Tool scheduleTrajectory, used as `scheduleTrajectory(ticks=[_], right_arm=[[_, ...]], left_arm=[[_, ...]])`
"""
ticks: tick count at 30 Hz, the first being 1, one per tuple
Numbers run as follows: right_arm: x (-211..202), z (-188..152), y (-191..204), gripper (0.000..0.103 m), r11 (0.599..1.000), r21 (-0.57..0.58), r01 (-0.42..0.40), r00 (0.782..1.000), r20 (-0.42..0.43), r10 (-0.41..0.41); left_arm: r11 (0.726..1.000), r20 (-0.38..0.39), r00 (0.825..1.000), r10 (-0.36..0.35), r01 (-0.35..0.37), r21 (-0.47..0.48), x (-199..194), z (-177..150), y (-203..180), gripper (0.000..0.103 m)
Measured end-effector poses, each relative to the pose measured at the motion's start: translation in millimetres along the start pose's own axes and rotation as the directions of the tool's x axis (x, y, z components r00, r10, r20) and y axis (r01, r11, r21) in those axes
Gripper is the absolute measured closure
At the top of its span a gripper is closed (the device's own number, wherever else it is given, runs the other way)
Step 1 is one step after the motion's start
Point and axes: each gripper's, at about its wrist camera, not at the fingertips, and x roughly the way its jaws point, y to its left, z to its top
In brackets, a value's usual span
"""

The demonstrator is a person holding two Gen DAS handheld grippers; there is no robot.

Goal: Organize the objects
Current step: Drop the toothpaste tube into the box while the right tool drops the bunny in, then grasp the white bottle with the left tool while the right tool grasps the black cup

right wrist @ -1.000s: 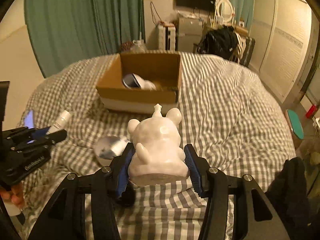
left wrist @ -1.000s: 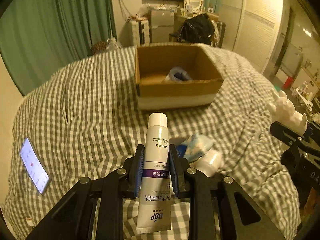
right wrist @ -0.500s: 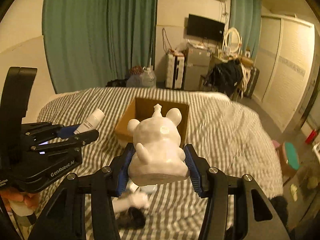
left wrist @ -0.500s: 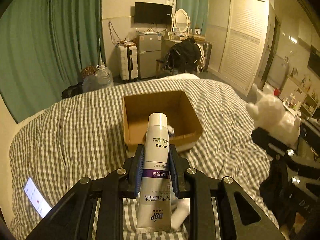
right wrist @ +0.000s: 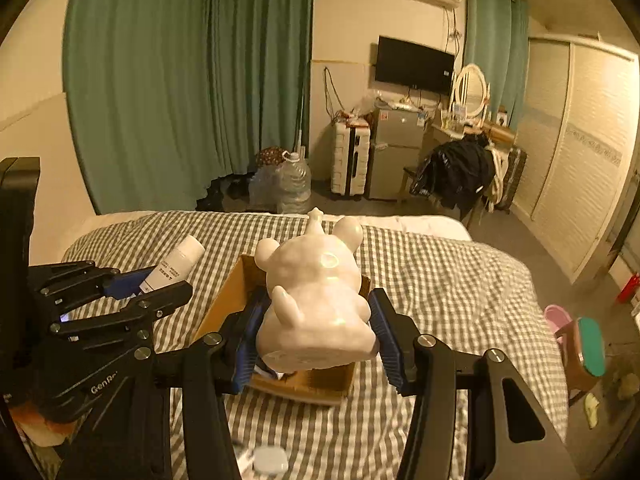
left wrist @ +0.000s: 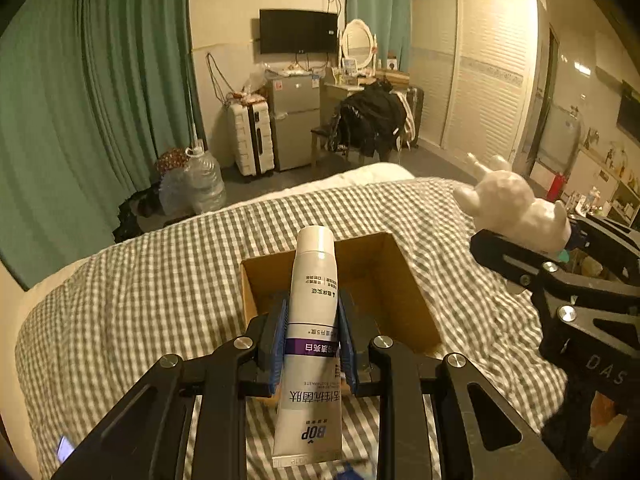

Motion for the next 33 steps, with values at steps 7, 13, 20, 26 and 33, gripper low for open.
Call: scheduleTrajectory(ticks=[7, 13, 20, 26, 33], right_arm=[[102.0, 2.4, -16.3, 0.053, 0.999, 0.030, -0.033, 0.994, -0.100, 0.036], [169.7, -18.9, -25.4, 0.053, 0.997, 0.065, -0.049, 0.984, -0.170, 0.059], [195.9, -33.1, -37.5, 0.048, 0.990, 0.126, -0.068, 0.978, -0.186, 0.091], [145.4, -20.5, -39.5, 0.032, 0.992, 0.115, -0.051, 0.989, -0.133, 0.066], [43.8, -6.4, -43.2, 0.027, 0.995, 0.100, 0.012, 0.997, -0.071, -0.005]], left_arm=[[1.000, -0.089, 0.996, 0.001, -0.001, -0.005, 95.0, -5.0, 9.1, 0.079], [0.999, -0.150, 0.988, -0.034, 0.033, -0.007, 150.5, -23.1, 10.1, 0.079], [0.996, -0.184, 0.980, -0.081, 0.073, -0.051, 159.6, -38.2, 9.9, 0.075], [0.997, -0.131, 0.990, -0.055, 0.047, -0.067, 107.3, -34.3, 12.3, 0.020], [0.996, -0.063, 0.998, 0.018, -0.023, -0.081, 6.3, -35.5, 26.0, 0.017]])
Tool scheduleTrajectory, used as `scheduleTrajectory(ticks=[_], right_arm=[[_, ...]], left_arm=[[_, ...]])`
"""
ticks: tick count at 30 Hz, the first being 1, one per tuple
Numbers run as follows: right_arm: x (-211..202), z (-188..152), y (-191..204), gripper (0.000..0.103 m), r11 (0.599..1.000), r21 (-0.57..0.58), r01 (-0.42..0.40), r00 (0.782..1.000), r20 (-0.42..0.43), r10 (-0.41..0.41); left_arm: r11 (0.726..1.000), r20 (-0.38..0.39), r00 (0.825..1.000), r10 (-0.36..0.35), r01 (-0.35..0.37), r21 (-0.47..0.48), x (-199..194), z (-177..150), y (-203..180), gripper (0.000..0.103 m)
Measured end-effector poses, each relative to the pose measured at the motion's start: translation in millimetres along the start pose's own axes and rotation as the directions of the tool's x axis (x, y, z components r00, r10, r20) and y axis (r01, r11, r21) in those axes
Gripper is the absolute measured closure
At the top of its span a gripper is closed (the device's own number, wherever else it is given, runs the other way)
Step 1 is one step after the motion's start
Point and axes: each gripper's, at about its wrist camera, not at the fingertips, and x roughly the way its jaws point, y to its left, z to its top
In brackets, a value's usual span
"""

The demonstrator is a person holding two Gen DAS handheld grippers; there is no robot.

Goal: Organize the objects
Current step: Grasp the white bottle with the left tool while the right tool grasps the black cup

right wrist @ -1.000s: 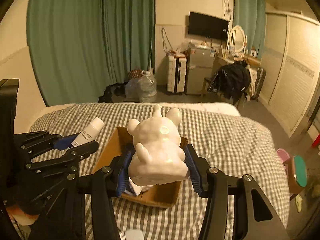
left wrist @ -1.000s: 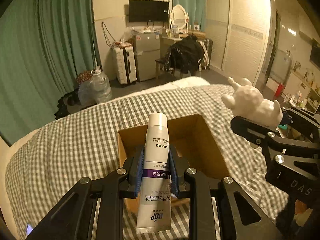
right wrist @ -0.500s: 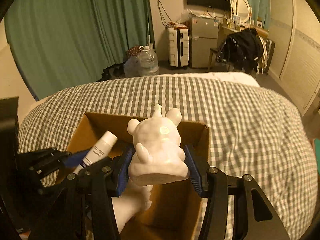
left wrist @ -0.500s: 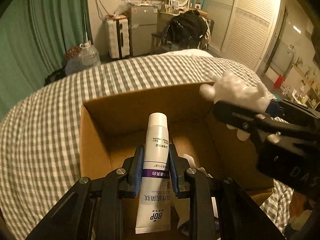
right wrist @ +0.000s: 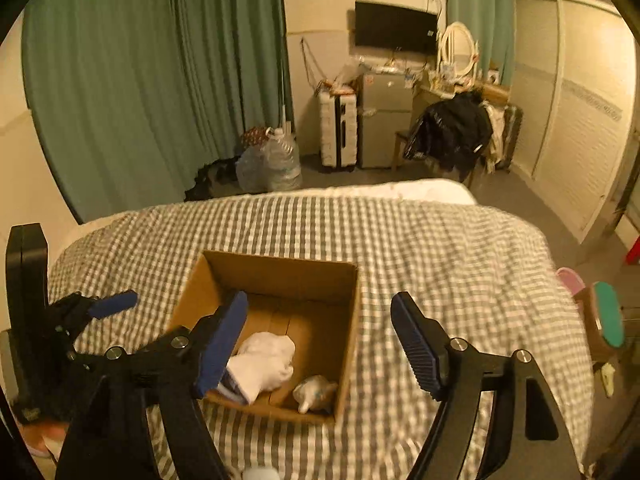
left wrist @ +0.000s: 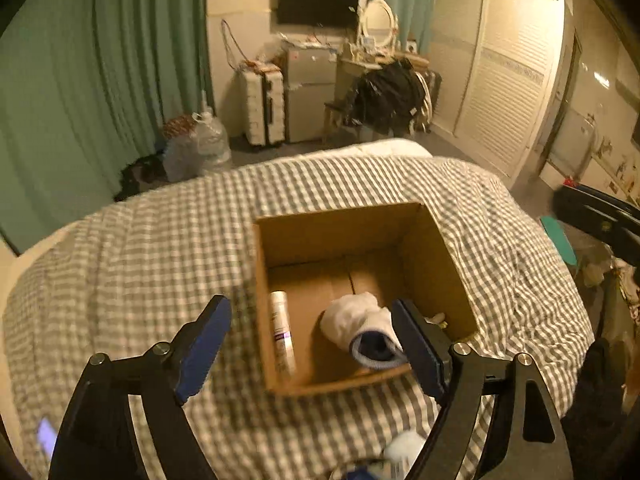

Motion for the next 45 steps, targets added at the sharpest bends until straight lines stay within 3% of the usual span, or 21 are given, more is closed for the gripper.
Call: scheduleTrajectory(ticks=[7, 13, 20, 27, 36, 38, 39, 45], right_arm=[[-109.2, -28.4, 22.1, 0.024, 0.999, -0.008, 0.031, 0.998, 0.060, -0.030], [-148.2, -90.6, 50.7, 0.024, 0.998, -0.046, 0.032, 0.999, 0.029, -0.030], [-118.1, -185.8, 66.6, 0.024, 1.000, -0.019, 0.010, 0.994, -0.105, -0.012], [-79.8, -254.7, 77.5, 0.024, 0.998, -0.058, -0.025, 0.972, -0.236, 0.010], [-47.6, -279.3, 100.5, 0.025, 0.988, -0.116, -0.107, 0.937, -0.345, 0.061], [-38.0, -285.8, 101.3, 0.040, 0.987, -0.122, -0.103, 0.927, -0.372, 0.050], [-35.2, -287.2, 100.1, 0.039, 0.987, -0.117, -0.105, 0.923, -0.381, 0.053], [-55.1, -273.6, 86.0, 0.050, 0.992, -0.074, -0.106, 0.952, -0.296, 0.080]], left_arm=[[0.997, 0.052, 0.996, 0.077, -0.077, -0.016, -88.5, -40.1, 1.9, 0.017], [0.995, 0.062, 0.993, 0.096, -0.094, -0.030, -115.7, -102.5, -4.3, 0.017], [0.995, -0.004, 0.995, 0.095, -0.095, -0.031, -95.4, -179.3, -19.1, 0.017], [0.996, -0.103, 0.991, 0.091, -0.090, 0.012, -68.1, -223.3, -26.0, 0.017], [0.996, -0.183, 0.982, 0.040, -0.054, -0.072, -49.7, -235.9, -10.9, 0.017], [0.997, -0.195, 0.980, 0.032, -0.046, -0.068, -47.0, -237.0, -12.3, 0.017], [0.997, -0.203, 0.979, 0.027, -0.041, -0.065, -44.1, -237.6, -12.2, 0.017], [0.999, -0.230, 0.973, 0.037, -0.045, -0.030, -37.1, -234.3, -22.0, 0.017]])
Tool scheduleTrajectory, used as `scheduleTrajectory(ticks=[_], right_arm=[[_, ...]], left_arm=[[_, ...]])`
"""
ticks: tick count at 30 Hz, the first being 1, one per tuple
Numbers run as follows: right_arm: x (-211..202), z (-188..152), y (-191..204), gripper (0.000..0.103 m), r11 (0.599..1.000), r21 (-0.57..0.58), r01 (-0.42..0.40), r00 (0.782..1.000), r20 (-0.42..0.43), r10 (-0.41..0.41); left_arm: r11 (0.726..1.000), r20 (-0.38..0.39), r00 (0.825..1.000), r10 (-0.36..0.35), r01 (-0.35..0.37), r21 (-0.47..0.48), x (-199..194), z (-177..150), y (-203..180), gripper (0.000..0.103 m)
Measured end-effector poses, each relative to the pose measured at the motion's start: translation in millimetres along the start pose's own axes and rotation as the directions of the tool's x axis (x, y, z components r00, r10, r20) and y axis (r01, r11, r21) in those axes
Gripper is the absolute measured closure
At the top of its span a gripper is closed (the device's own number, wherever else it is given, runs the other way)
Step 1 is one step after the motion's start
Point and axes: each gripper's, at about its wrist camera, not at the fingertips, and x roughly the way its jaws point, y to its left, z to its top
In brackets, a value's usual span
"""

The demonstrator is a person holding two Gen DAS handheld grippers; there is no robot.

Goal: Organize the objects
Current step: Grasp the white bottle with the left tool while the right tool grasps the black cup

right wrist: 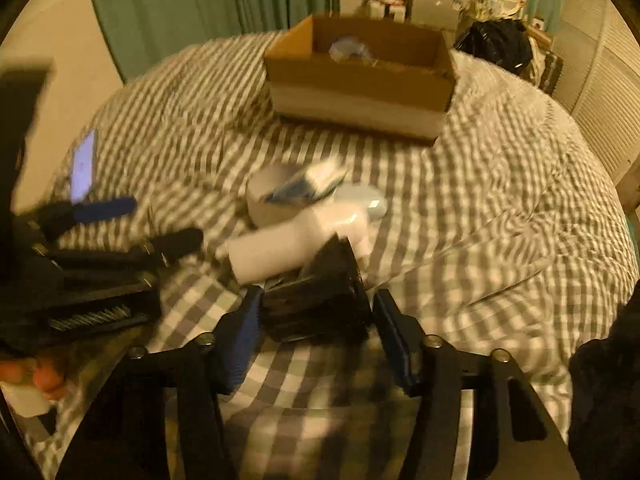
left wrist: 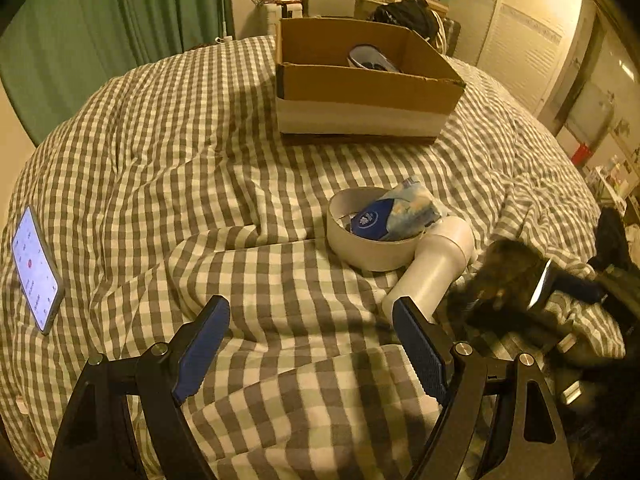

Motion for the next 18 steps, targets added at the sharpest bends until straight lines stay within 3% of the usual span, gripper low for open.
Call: scheduleTrajectory(ticks=[5, 7, 10, 12, 13, 14, 18], right_arm=[[-23.5, 8.1, -31.3, 0.051, 0.998, 0.048, 0.045, 0.996, 0.074, -0.048], [-29.6, 9.1, -46.3, 0.057, 0.995, 0.080, 0.055, 0.994, 0.094, -0.062], [-32.1, 8.1, -66.7, 0.057, 0.990, 0.128, 0.062, 0.992, 0.100, -0.075], [-32.5, 7.2, -76.7, 0.057, 0.986, 0.156, 0.055, 0.992, 0.101, -0.071], [-32.8, 7.0, -80.0, 0.057, 0.985, 0.166, 0.051, 0.992, 0.102, -0.068], [-32.7, 6.9, -81.6, 0.057, 0.984, 0.172, 0.049, 0.993, 0.101, -0.068], [-30.3, 5.9, -87.5, 0.057, 0.982, 0.183, 0.041, 0.993, 0.099, -0.060]], left_arm=[[0.998, -0.015, 1.000, -0.012, 0.013, 0.064, 5.9, 10.3, -26.5, 0.017], [0.996, -0.022, 0.999, -0.039, 0.040, 0.084, 10.4, 15.1, -40.7, 0.017], [0.988, -0.052, 0.994, -0.101, 0.106, 0.116, 23.4, 20.5, -61.7, 0.017], [0.982, -0.088, 0.991, -0.098, 0.111, 0.154, 35.9, 21.2, -74.0, 0.027], [0.978, -0.111, 0.989, -0.095, 0.113, 0.175, 42.7, 20.1, -79.4, 0.042], [0.977, -0.123, 0.989, -0.087, 0.109, 0.184, 47.0, 19.0, -82.0, 0.049], [0.975, -0.117, 0.988, -0.100, 0.121, 0.187, 45.6, 17.4, -82.3, 0.054]])
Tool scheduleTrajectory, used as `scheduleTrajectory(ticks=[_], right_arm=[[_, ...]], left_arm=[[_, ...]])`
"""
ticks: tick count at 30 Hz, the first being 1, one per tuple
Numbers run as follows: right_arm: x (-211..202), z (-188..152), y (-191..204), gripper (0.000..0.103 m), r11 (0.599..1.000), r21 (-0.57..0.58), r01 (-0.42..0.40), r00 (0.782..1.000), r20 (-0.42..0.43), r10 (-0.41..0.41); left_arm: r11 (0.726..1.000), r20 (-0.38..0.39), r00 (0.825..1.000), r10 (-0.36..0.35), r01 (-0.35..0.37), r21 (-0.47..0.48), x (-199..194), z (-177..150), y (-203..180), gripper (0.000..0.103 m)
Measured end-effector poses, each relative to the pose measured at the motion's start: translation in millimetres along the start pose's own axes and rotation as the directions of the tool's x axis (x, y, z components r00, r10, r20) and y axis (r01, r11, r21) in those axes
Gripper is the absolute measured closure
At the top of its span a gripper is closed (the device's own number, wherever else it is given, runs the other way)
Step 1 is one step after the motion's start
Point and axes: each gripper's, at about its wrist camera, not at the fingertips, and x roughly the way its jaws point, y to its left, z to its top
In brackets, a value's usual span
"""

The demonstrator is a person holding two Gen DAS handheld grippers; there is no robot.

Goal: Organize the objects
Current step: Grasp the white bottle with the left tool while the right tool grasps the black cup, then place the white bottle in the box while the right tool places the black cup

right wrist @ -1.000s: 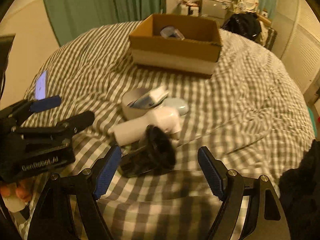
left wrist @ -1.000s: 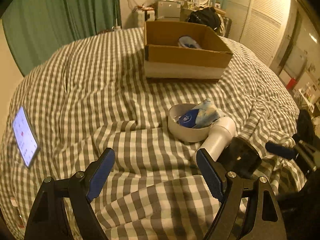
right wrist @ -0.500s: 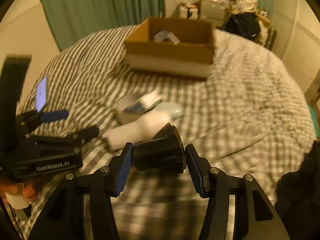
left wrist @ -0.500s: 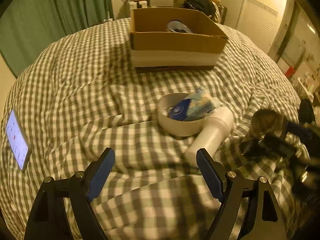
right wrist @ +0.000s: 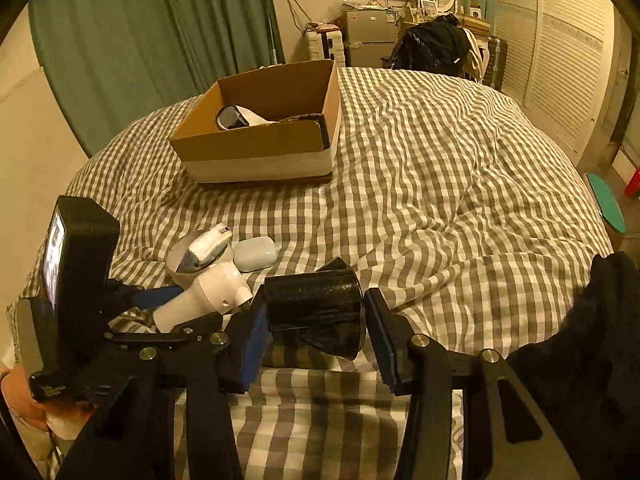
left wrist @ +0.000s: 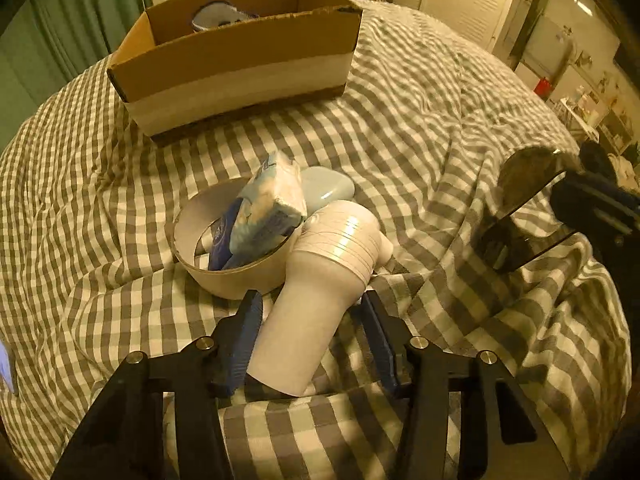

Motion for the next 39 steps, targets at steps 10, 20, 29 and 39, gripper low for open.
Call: scheduleTrajectory(ticks=[10, 20, 29, 39], right_arm=[[-6.9, 0.2, 6.0, 0.057, 0.999, -0.024, 0.023, 1.000, 0.009, -0.023], [-32.5, 3.0, 25.7, 0.057, 0.996, -0.072, 0.044, 0.997, 0.063, -0.039], [-65.9, 19.4, 44.7, 0.057, 0.994, -0.106, -0.001, 0.995, 0.103, 0.012], [-76.2, 69.2, 59.8, 0.057, 0.984, -0.179, 0.020, 0.989, 0.148, 0.007]], left_arm=[[0.999, 0.055, 0.998, -0.032, 0.033, -0.008, -32.0, -5.1, -5.2, 0.070], [0.995, 0.163, 0.982, -0.096, 0.101, -0.021, -81.7, -5.6, -4.0, 0.070], [0.995, 0.234, 0.968, -0.088, 0.097, -0.028, -121.9, 3.9, 13.5, 0.070], [0.997, 0.322, 0.945, -0.056, 0.072, -0.039, -146.8, 60.2, 46.5, 0.070]])
